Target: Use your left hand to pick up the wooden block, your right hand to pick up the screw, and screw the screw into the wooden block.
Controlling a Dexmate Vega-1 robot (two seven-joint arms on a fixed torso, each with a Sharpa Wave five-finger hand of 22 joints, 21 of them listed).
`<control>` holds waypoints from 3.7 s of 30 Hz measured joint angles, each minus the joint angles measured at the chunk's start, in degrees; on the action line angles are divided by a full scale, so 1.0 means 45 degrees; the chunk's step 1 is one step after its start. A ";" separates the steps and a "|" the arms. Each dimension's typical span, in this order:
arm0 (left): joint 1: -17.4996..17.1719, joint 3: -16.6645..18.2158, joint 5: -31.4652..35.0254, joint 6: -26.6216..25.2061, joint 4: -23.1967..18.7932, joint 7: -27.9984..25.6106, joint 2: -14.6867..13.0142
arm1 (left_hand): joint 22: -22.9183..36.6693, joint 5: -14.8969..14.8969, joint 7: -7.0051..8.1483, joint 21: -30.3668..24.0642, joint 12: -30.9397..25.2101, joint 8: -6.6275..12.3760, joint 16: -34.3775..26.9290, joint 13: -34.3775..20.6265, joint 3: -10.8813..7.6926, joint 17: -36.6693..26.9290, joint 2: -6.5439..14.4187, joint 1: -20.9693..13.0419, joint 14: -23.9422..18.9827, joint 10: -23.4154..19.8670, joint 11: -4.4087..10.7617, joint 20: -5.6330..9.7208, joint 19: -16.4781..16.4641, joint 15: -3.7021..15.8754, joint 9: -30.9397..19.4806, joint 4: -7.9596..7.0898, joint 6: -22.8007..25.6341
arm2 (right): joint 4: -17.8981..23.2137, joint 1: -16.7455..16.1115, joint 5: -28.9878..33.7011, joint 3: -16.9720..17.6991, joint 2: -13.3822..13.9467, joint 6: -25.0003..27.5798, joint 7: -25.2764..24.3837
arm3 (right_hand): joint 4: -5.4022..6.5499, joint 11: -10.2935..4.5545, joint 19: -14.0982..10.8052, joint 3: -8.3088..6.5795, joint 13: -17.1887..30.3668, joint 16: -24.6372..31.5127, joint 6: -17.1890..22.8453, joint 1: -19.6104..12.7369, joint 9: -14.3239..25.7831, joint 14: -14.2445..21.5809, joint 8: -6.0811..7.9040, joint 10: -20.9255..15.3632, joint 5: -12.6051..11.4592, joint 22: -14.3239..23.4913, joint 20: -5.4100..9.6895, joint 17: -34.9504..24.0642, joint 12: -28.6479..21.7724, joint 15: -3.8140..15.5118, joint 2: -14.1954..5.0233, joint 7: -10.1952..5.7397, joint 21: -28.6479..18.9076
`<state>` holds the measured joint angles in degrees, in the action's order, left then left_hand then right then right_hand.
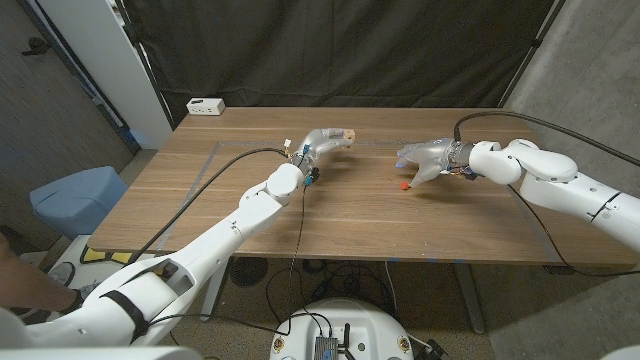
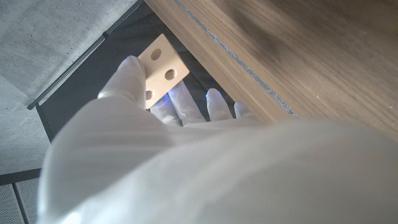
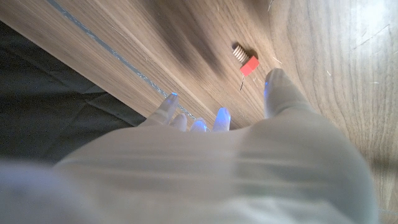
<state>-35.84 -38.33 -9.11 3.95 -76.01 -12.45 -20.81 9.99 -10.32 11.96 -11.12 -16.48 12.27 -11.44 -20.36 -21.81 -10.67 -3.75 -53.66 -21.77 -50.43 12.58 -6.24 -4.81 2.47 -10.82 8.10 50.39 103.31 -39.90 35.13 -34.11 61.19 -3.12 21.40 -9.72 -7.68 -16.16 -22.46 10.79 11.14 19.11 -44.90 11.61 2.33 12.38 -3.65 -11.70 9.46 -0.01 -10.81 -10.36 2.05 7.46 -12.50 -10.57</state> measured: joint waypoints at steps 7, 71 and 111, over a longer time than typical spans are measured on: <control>-0.0007 0.0000 0.0014 -0.0030 -0.0056 -0.0021 -0.0017 | 0.0000 0.0000 -0.0043 0.0000 0.0000 -0.0039 0.0000 0.0000 0.0044 0.0000 -0.0001 -0.0001 0.0000 0.0000 0.0001 -0.0045 0.0045 0.0000 0.0000 0.0044 0.0042 | -0.0118 -0.0007 0.0366 -0.0086 -0.0109 -0.0121 -0.0052 | 0.0000 0.0090 0.0000 0.0000 0.0000 0.0000 0.0001 -0.0051 0.0059 0.0000 0.0000 0.0090 0.0000 0.0000 0.0000 0.0000 0.0000 0.0000 0.0051 0.0000 0.0000; -0.0244 -0.0066 0.0195 -0.0170 -0.0568 -0.0071 -0.0245 | 0.0000 0.0003 -0.0048 0.0000 0.0188 -0.0054 -0.0004 -0.0130 0.0140 -0.0002 0.0220 -0.0045 -0.0001 -0.0182 0.0046 -0.0113 0.0112 0.0000 0.0009 0.0037 0.0135 | -0.0730 0.0057 0.0755 -0.0613 -0.0742 0.0354 -0.0127 | 0.0142 0.0230 -0.0140 -0.0142 -0.0001 0.0000 0.0737 -0.0249 0.0290 0.0001 0.0548 0.0220 0.0000 -0.0002 0.0139 -0.0103 0.0000 0.0000 0.0080 0.0365 -0.0001; -0.0132 -0.0014 0.0155 -0.0028 -0.0263 0.0105 -0.0259 | 0.0000 0.0049 0.0013 0.0000 0.0290 -0.0084 -0.0032 -0.0177 0.0176 -0.0002 0.0337 -0.0105 -0.0001 -0.0214 -0.0032 -0.0113 0.0112 0.0000 0.0003 0.0072 0.0227 | -0.1000 0.0473 0.0610 -0.0980 -0.1136 0.0825 0.0075 | 0.0138 0.0500 -0.0667 -0.0249 0.0065 0.0185 0.2338 -0.0303 0.0474 0.0281 0.1510 -0.0466 0.0000 -0.0003 0.0523 -0.0117 -0.0201 0.0001 0.0023 0.0954 -0.0063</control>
<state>-36.43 -38.39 -8.41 3.82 -77.20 -11.98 -21.98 9.98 -10.10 12.02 -11.13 -15.18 11.90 -11.58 -21.15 -21.02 -10.68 -2.23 -54.13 -21.77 -51.40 12.44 -6.75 -4.31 2.47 -10.80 8.42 51.41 98.81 -37.78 37.88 -38.52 56.08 0.59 21.74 -9.09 -5.42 -19.17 -23.58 11.08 11.97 29.63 -46.27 13.74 3.60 19.17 -5.75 -11.70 9.45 2.34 -11.34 -11.26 2.05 7.57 -8.21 -10.86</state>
